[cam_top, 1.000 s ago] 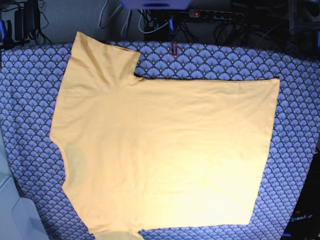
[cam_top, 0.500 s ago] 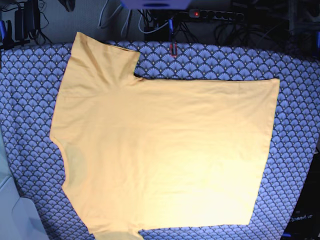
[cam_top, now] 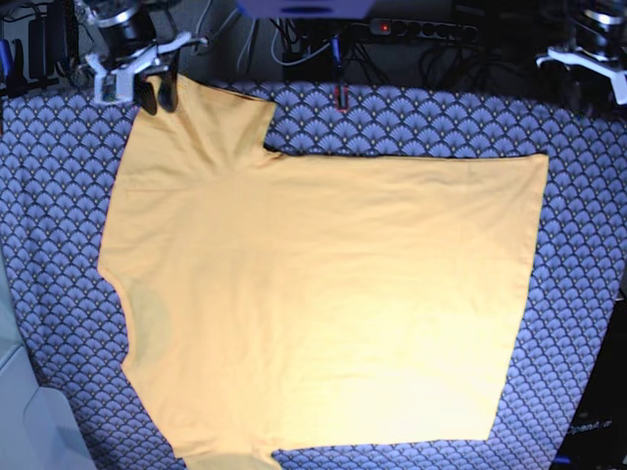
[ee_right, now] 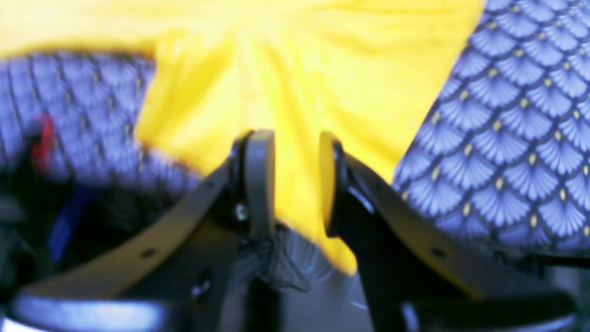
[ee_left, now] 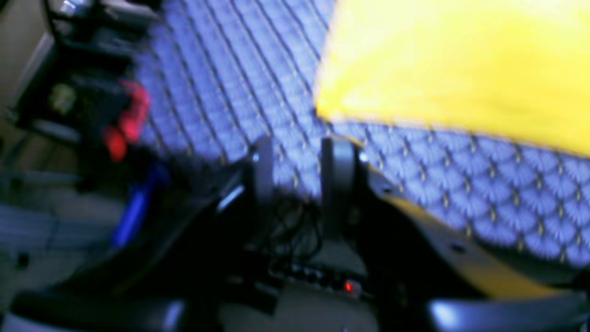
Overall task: Fold the T-shirt properly
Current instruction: 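Lower the right gripper and pinch the yellow shirt's shoulder corner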
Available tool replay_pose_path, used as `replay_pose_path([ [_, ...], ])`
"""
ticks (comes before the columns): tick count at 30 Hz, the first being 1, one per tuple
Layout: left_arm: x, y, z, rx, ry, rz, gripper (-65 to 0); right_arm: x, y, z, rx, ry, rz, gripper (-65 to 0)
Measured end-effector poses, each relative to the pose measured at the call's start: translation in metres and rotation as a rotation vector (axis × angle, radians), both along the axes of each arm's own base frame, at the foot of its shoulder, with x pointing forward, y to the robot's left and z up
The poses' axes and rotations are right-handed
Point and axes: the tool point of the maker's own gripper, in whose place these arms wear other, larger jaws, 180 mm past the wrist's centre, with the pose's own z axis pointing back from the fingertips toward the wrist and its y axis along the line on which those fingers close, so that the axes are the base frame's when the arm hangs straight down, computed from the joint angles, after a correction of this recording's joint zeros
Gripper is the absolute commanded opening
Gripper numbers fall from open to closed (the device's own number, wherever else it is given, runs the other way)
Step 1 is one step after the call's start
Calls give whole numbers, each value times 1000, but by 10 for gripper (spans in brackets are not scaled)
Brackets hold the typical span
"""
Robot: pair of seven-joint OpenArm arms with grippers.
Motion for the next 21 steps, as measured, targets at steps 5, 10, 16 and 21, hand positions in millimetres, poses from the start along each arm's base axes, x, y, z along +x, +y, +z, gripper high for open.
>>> replay_pose_path([
  [5, 12, 18, 3, 26, 65, -8, -473, 26, -9, 5, 126, 25, 58, -465],
  [10, 24, 34, 4, 89, 119, 17, -473, 38, -35, -7, 122, 86, 57, -465],
  [16, 23, 33, -6, 124, 173, 43, -472, 33, -47, -26, 268, 123, 61, -464],
  [21, 29, 33, -4, 129, 154, 52, -472, 26, -71, -61, 387, 224, -49, -464],
])
